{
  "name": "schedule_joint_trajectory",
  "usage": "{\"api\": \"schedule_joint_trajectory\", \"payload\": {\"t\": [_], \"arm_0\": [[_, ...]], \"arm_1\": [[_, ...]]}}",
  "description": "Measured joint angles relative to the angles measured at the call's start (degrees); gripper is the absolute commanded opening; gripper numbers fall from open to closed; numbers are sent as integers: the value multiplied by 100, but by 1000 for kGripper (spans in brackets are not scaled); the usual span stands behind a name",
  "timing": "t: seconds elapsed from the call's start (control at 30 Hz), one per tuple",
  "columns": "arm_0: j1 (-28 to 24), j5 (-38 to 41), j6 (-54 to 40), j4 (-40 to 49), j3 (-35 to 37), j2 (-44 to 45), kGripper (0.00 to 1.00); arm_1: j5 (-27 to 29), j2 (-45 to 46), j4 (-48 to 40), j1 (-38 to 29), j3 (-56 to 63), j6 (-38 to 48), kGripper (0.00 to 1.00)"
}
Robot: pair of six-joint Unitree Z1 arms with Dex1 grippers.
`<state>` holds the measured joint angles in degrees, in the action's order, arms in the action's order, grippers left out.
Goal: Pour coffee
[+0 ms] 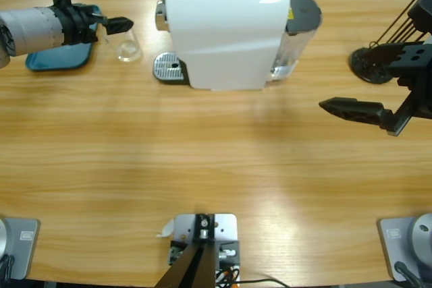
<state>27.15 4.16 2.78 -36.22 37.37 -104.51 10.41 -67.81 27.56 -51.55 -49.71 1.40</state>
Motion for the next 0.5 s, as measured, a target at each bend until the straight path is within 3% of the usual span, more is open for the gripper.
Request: {"api": "schedule_joint_trajectory", "payload": {"t": [0.5], "arm_0": [[-69, 69, 128, 0, 54, -318, 996]], "arm_1": [[-136, 0, 0, 243, 0, -137, 991]]}}
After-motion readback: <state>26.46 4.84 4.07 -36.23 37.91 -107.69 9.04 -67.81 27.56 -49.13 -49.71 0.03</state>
